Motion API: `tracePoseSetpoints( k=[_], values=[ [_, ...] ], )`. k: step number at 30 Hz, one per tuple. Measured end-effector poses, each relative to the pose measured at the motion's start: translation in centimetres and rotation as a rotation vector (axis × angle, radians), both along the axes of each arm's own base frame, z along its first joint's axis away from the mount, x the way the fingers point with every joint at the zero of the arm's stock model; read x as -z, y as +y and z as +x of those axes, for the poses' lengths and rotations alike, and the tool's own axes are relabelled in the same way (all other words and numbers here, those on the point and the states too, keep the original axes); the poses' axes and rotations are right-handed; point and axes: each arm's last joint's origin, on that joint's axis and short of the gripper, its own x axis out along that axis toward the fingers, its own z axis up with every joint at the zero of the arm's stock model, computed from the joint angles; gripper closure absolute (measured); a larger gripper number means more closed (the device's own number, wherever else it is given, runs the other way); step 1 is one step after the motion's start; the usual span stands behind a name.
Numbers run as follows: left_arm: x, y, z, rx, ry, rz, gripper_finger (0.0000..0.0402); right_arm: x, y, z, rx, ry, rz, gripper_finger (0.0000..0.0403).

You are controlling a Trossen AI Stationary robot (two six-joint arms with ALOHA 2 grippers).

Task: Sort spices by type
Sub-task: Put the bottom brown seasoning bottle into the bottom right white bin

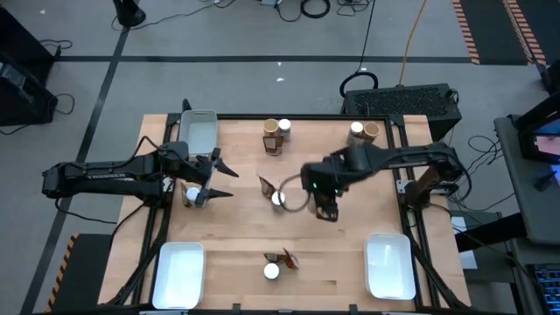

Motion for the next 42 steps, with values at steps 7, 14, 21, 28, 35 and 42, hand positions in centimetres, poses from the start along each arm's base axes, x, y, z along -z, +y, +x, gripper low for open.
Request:
tracePoseSetpoints(
  k=[7, 14, 21, 28, 35, 42],
  values=[
    [0.0, 0.0, 0.0, -0.006, 0.006, -0.022, 0.0100, -0.1, 5.0, -1.5, 0.036, 0.018, -0.010, 0.0140],
    [0.9, 0.0, -0.1, -0.014, 0.035, -0.055, 0.0100, 0.0, 9.3, -4.0, 0.155, 0.087, -0.017, 0.0138],
    [1.3, 0.0, -0.1, -0.040, 0.053, -0.098, 0.0100, 0.1, 13.3, -6.7, 0.269, 0.079, -0.033, 0.0137],
    [1.1, -0.5, 0.0, -0.017, 0.034, -0.115, 0.0100, 0.3, 16.4, -10.2, 0.388, 0.103, -0.064, 0.0140],
    [0.6, -1.3, 0.2, 0.035, -0.009, -0.108, 0.0100, 2.3, 18.3, -12.8, 0.489, 0.138, -0.097, 0.0137],
    [0.3, -1.4, 0.3, 0.048, -0.051, -0.078, 0.0100, 4.0, 18.0, -15.7, 0.587, 0.197, -0.110, 0.0137]
  ],
)
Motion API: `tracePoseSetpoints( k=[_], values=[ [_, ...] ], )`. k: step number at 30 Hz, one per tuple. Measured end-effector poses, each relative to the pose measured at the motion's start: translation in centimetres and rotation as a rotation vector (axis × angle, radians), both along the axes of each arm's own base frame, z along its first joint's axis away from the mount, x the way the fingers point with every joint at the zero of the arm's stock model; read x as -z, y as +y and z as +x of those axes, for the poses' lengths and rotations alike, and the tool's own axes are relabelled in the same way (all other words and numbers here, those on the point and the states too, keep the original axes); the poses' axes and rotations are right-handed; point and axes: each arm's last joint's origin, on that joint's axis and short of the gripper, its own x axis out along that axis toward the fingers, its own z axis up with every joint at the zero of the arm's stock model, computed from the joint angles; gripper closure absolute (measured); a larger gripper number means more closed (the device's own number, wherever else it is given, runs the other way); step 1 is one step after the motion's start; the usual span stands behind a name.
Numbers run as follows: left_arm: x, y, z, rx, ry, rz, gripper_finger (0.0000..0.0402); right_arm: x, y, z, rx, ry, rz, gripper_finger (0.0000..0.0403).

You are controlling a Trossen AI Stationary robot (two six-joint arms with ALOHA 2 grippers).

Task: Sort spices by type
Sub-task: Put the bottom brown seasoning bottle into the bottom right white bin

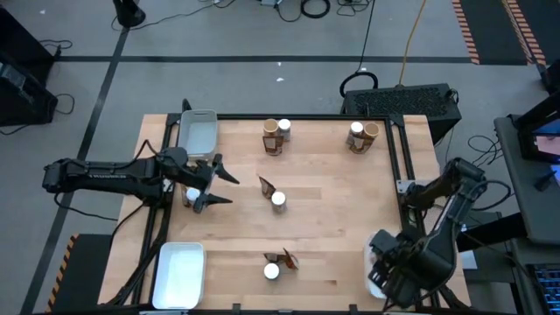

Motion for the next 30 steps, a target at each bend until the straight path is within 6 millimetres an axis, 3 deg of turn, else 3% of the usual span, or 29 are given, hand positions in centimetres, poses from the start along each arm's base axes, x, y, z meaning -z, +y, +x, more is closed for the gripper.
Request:
tracePoseSetpoints(
  k=[6, 12, 30],
  values=[
    [-0.1, 0.0, 0.0, 0.001, -0.016, 0.009, 0.0100, 0.8, -2.0, -2.6, 0.094, -0.049, 0.053, 0.0136],
    [-0.1, 0.0, 0.0, 0.001, -0.015, 0.010, 0.0100, 3.2, -3.2, -3.8, 0.129, -0.019, 0.094, 0.0136],
    [-0.1, 0.0, 0.0, 0.002, -0.014, 0.010, 0.0100, 8.8, -3.6, -4.3, 0.094, 0.011, 0.153, 0.0135]
  ],
)
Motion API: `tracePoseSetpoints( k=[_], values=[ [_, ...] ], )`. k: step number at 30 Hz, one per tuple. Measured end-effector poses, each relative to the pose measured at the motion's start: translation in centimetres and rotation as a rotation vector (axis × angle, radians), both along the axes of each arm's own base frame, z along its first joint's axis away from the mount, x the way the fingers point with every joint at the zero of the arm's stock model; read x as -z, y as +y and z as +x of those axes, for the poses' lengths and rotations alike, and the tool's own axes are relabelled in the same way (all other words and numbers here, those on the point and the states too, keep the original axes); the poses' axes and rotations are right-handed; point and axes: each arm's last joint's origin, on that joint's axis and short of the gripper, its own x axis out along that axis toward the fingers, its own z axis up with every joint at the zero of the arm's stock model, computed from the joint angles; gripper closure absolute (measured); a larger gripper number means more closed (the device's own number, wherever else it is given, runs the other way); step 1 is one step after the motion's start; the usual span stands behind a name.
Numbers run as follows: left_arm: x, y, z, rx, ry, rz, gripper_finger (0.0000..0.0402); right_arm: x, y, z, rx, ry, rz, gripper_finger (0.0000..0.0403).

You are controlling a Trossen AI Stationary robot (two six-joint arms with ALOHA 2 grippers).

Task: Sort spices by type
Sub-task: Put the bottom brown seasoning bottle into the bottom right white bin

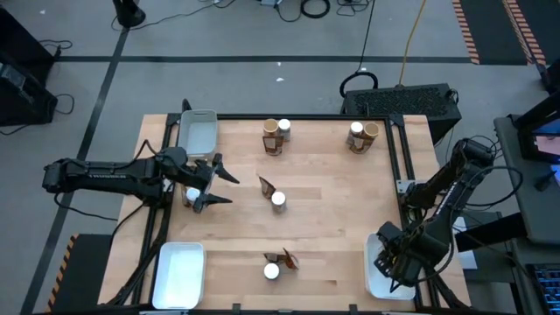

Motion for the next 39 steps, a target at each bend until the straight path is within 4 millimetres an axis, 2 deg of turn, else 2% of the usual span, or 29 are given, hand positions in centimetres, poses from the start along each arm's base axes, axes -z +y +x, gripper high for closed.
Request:
tracePoseSetpoints(
  k=[9, 22, 39],
  values=[
    [0.0, 0.0, 0.0, 0.000, 0.000, 0.000, 0.0100, 1.1, -0.2, -0.7, -0.033, 0.008, -0.031, 0.0135],
    [0.0, 0.0, 0.0, 0.000, 0.001, 0.000, 0.0100, 1.2, 0.1, -1.3, -0.081, -0.009, -0.039, 0.0135],
    [0.0, 0.0, 0.0, 0.000, 0.000, 0.000, 0.0100, 0.8, 0.3, -1.1, -0.043, 0.044, 0.004, 0.0135]
  ],
)
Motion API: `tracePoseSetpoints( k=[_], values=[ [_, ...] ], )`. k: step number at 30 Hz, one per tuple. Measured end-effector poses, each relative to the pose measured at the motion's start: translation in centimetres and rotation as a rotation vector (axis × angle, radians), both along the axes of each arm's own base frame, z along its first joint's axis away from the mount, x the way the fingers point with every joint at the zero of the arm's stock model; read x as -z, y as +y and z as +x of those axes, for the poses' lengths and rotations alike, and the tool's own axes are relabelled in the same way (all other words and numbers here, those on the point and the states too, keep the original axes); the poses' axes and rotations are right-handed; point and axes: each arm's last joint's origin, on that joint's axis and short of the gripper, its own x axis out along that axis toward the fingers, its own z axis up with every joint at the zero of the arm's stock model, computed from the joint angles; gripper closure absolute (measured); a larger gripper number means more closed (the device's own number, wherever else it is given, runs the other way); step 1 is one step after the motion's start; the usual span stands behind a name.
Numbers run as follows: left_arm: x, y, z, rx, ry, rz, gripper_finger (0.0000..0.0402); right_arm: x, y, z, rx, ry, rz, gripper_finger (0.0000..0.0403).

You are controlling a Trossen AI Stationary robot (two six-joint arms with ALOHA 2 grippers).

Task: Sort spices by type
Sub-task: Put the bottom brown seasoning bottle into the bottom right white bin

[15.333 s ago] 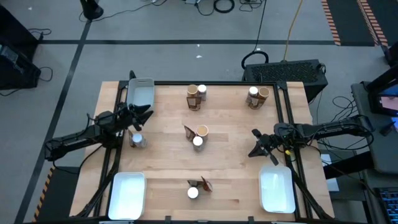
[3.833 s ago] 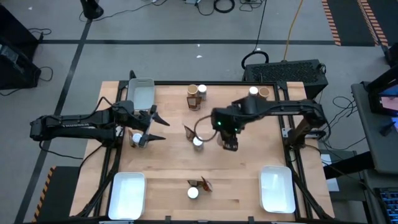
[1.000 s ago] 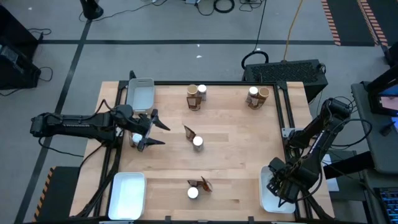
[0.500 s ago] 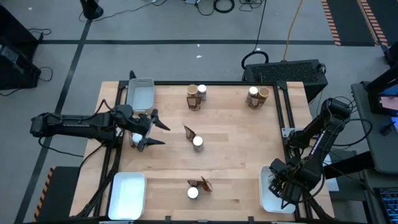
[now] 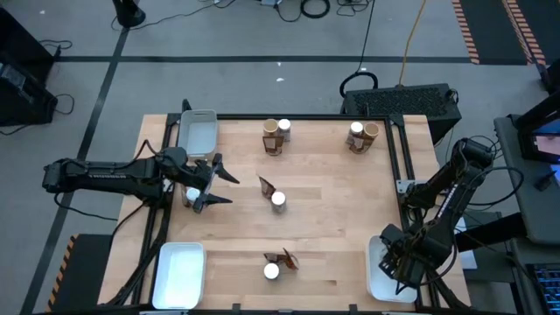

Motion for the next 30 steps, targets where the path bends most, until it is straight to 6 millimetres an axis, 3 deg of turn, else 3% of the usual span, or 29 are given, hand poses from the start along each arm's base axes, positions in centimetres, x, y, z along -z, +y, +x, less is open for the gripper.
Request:
tracePoseSetpoints(
  k=[5, 14, 30],
  values=[
    [0.00, 0.00, 0.00, 0.003, -0.005, 0.015, 0.0100, -0.08, -0.17, 0.33, 0.020, 0.041, 0.024, 0.0130],
    [0.00, 0.00, 0.00, 0.003, -0.005, 0.016, 0.0100, -0.15, -0.08, 0.39, -0.037, 0.028, 0.030, 0.0086],
    [0.00, -0.01, 0.00, 0.003, -0.005, 0.016, 0.0100, -0.15, -0.11, 0.40, -0.037, 0.024, 0.024, 0.0083]
  ],
)
